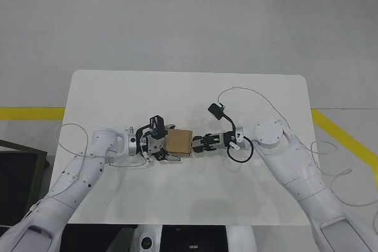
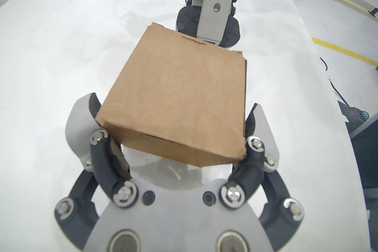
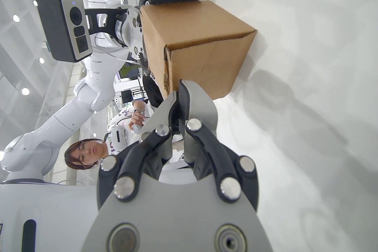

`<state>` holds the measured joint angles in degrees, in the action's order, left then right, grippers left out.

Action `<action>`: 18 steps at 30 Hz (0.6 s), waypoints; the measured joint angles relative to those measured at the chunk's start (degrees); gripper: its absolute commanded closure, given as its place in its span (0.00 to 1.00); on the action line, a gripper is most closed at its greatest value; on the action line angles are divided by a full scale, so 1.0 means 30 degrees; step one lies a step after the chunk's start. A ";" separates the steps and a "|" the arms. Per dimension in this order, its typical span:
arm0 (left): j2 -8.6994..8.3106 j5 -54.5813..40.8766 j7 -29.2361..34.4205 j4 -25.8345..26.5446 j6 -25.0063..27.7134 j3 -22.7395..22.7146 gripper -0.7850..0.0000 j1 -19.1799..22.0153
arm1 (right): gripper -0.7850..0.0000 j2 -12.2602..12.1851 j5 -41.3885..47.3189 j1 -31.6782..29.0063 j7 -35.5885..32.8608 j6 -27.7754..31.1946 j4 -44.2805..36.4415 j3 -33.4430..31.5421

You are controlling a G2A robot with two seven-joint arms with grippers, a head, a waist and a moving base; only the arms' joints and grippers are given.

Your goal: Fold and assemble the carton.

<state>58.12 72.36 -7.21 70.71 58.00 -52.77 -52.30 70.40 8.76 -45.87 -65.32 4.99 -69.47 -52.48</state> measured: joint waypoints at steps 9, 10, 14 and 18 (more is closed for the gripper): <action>0.0047 -0.0070 0.0030 0.0033 0.0000 0.0065 0.00 0.0052 | 1.00 0.0146 0.0248 0.0294 0.0021 0.0268 0.0421 0.0323; 0.0048 -0.0073 0.0043 0.0000 0.0000 0.0050 0.00 0.0058 | 1.00 0.0150 0.0272 0.0319 0.0008 0.0283 0.0439 0.0321; 0.0006 -0.0492 0.0056 -0.0296 0.0000 -0.0271 0.00 0.0106 | 0.98 0.0102 0.0290 0.0328 0.0066 0.0382 0.0357 0.0134; -0.0123 -0.1393 0.0469 -0.0418 0.0000 -0.0559 0.00 0.0078 | 0.94 -0.0020 0.0286 0.0154 0.0113 0.0426 0.0076 -0.0225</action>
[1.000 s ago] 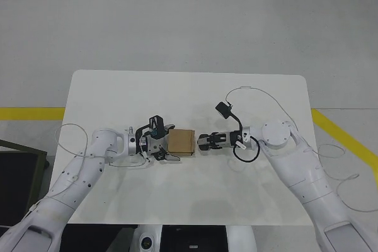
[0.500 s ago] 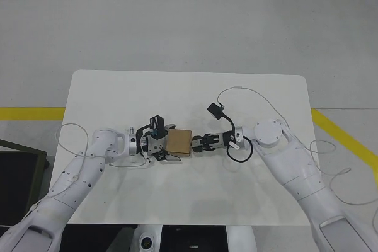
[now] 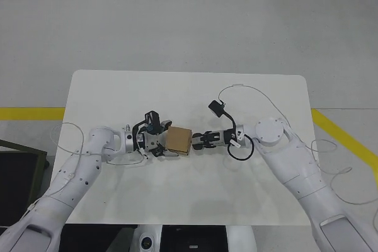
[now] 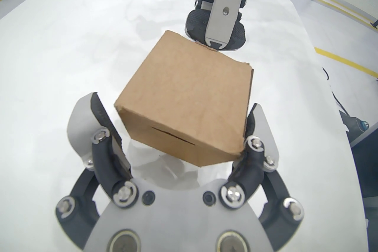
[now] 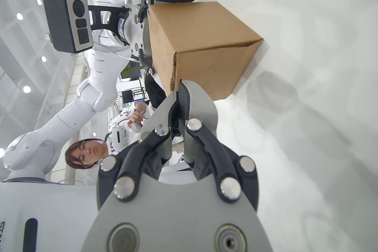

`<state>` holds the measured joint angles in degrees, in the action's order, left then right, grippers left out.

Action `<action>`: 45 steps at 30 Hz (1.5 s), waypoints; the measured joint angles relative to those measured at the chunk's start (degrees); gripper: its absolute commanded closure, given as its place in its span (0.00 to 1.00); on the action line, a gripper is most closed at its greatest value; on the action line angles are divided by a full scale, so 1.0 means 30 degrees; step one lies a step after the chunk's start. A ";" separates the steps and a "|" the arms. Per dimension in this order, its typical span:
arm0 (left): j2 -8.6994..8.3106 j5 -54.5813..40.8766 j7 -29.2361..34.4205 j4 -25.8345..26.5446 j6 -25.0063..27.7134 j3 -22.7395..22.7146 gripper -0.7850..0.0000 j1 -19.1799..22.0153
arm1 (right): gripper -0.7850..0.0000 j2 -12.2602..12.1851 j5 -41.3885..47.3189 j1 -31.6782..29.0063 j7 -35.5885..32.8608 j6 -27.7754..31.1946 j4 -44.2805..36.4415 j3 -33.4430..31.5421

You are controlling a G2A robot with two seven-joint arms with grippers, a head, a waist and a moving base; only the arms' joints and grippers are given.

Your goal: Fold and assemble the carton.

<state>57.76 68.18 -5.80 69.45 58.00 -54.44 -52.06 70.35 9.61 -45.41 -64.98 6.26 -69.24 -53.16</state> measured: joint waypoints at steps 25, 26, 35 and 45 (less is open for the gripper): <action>-0.2268 -0.7747 0.4997 0.2041 -0.1590 -0.6194 0.00 -0.1815 | 0.00 -0.1316 -0.5196 -0.1899 0.6078 0.8730 -0.2142 -0.4666; -0.2329 -0.8160 0.5224 0.2082 -0.1780 -0.6508 0.00 -0.1907 | 0.00 -0.1364 -0.5754 -0.2022 0.6716 0.9316 -0.2241 -0.4886; -0.2663 -1.0235 0.7323 0.2118 -0.2390 -0.7958 0.00 -0.1792 | 0.00 -0.1770 -1.0937 -0.2338 1.0640 1.1893 -0.3329 -0.6712; -0.2746 -1.1230 0.8741 0.0990 -0.2514 -0.8254 0.00 -0.0128 | 0.00 -0.2350 -1.5521 -0.2130 1.1129 1.2265 -0.5315 -0.8645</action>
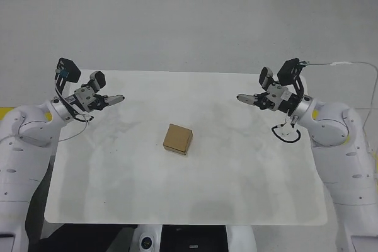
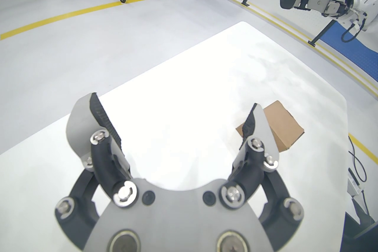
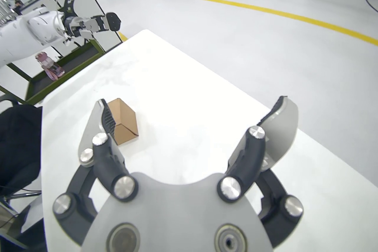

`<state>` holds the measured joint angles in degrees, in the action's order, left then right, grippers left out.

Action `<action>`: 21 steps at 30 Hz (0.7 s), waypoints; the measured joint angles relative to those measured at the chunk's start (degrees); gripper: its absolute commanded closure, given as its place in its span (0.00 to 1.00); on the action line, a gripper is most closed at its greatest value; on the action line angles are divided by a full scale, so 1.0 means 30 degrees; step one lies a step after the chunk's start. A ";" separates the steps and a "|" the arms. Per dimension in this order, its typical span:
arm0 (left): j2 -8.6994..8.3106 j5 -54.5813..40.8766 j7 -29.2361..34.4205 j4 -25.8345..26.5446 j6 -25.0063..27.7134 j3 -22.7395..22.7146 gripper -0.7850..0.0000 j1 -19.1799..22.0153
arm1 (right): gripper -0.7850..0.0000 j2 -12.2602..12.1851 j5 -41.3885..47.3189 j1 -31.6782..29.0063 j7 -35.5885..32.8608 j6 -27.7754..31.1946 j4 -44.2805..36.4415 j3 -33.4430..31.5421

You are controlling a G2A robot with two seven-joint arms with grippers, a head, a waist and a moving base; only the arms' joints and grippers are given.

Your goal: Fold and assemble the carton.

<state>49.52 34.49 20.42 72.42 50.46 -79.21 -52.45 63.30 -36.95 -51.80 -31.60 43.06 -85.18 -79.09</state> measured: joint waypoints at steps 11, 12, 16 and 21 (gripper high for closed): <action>0.0002 -0.0748 0.0528 -0.0857 -0.0170 0.0079 0.00 0.1237 | 0.00 -0.0241 -0.1516 0.0450 0.1001 0.0304 0.0108 -0.0295; 0.0003 -0.0800 0.0450 -0.0902 -0.0202 0.0059 0.00 0.1276 | 0.00 -0.0254 -0.1642 0.0471 0.1088 0.0234 0.0144 -0.0307; 0.0013 -0.0972 0.0264 -0.0994 -0.0231 0.0037 0.00 0.1291 | 0.00 -0.0263 -0.1738 0.0491 0.1157 0.0118 0.0170 -0.0316; 0.0013 -0.0964 0.0273 -0.0990 -0.0228 0.0038 0.00 0.1288 | 0.00 -0.0262 -0.1727 0.0489 0.1150 0.0126 0.0167 -0.0315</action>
